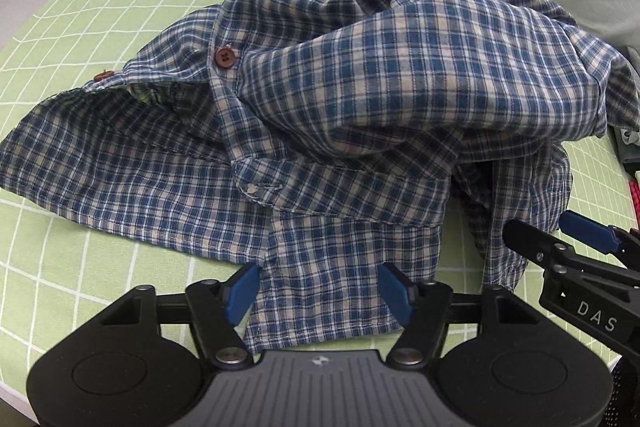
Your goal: Fold clothes
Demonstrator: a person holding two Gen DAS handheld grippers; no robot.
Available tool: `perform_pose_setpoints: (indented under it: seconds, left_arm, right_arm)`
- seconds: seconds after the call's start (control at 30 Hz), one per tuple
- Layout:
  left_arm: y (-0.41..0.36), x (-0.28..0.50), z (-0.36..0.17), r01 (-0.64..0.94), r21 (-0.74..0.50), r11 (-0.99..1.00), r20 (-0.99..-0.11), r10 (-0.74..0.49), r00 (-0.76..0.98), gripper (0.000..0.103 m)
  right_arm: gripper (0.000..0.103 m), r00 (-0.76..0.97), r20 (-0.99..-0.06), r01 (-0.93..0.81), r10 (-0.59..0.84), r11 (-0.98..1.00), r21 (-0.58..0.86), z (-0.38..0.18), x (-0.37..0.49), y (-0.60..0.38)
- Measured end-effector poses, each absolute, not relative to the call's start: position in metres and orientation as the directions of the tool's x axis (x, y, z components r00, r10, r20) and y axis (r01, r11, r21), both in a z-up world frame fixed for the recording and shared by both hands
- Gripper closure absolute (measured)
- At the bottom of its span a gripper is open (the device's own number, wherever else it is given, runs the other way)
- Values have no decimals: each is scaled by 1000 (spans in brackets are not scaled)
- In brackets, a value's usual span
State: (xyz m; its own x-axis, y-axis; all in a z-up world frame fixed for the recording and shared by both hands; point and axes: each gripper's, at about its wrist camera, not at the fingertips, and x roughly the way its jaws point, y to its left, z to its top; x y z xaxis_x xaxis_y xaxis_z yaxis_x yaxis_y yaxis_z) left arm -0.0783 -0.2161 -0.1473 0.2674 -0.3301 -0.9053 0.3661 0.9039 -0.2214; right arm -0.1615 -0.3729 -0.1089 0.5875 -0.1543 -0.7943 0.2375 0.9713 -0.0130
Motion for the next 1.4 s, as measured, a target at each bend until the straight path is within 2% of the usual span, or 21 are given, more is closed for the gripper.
perform_pose_setpoints:
  seconds: [0.03,0.07,0.1,0.13,0.2,0.53,0.77,0.97,1.13,1.23,1.27,1.33,1.4]
  left_arm:
    - [-216,-78,-150,363,-225,904,-902,-334,273,78]
    - [-216,-78,-152,359,-228,905,-899,-337,278,88]
    - [-215,-75,-153,348,-252,903,-896,-354,269,95]
    - [-213,-73,-151,333,-267,904,-891,-364,272,96]
    - [-209,-69,-145,302,-285,909,-881,-373,291,97]
    - [-209,-17,-68,266,-284,921,-754,-386,531,100]
    - [-256,55,-12,295,-286,912,-640,-411,649,101]
    - [-297,122,-35,265,-254,930,-677,-367,638,101]
    - [-332,178,-54,240,-227,944,-706,-329,627,98]
    - [-325,181,-56,214,-227,950,-709,-312,632,87]
    - [-316,175,-55,203,-231,952,-706,-307,637,79]
    - [-297,163,-51,181,-239,954,-701,-299,647,71]
    - [-279,150,-48,159,-247,956,-696,-289,657,64]
  right_arm:
    - [60,587,-797,228,-142,974,-5,-110,-159,-373]
    - [69,585,-800,222,-130,975,4,-110,-157,-374]
    - [88,592,-795,228,-127,974,14,-107,-157,-377]
    - [95,600,-790,235,-125,972,24,-104,-158,-380]
    - [100,626,-769,252,-129,967,43,-94,-159,-388]
    - [102,759,-597,363,-260,930,57,-38,-136,-450]
    - [103,791,-500,425,-352,905,35,-13,-89,-513]
    - [103,747,-521,504,-412,863,39,-19,-43,-574]
    - [98,701,-602,496,-383,868,26,-51,-26,-576]
    - [89,665,-656,494,-356,869,30,-72,-23,-568]
    - [87,656,-671,496,-346,867,38,-77,-23,-565]
    - [80,649,-688,497,-326,866,58,-82,-23,-561]
    - [78,661,-676,493,-325,867,65,-74,-29,-553]
